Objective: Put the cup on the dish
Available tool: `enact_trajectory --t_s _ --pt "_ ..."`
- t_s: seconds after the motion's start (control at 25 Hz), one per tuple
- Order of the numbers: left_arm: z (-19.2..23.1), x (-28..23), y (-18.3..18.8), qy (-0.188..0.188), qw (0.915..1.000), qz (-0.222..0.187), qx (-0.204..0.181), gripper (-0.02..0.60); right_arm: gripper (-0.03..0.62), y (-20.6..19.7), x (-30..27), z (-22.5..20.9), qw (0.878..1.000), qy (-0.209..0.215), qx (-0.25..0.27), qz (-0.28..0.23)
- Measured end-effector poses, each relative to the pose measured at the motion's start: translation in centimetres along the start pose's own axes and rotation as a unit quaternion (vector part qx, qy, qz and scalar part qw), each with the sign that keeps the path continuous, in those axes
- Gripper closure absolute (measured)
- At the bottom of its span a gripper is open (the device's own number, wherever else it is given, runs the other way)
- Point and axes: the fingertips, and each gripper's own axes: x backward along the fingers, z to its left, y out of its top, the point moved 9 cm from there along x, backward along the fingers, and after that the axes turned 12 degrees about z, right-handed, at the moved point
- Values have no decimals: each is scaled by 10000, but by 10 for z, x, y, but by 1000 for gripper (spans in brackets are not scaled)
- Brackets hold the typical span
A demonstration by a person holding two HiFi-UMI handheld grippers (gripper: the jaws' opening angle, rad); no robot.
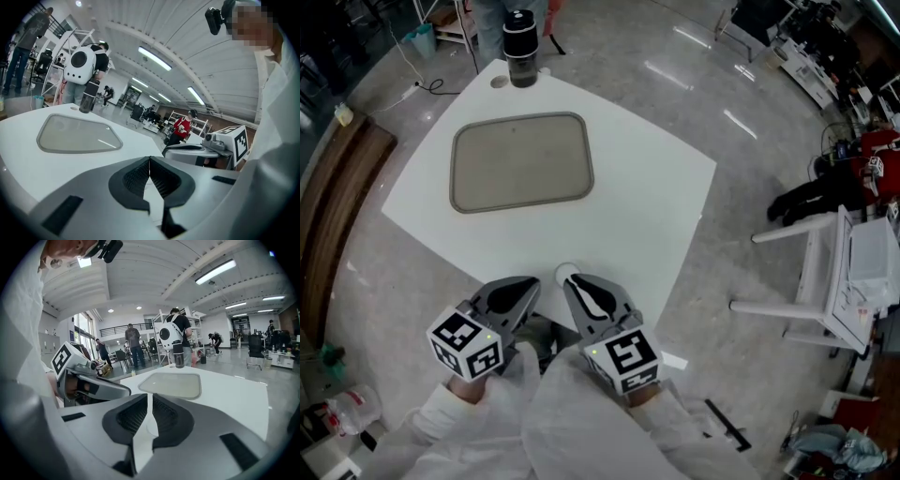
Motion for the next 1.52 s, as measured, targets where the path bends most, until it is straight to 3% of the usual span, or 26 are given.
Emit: enact_trajectory --t_s 0.64,1.16,1.52 --pt "14 -25 -10 -195 9984 479 206 572 305 -40 -30 -18 9967 -132 -433 676" --pt "24 -39 -31 -111 9957 689 616 572 279 -62 -63 -23 9926 19 -301 1177" --pt "26 -42 -42 -48 9934 761 855 572 279 -66 -77 -25 9923 -9 -344 1187"
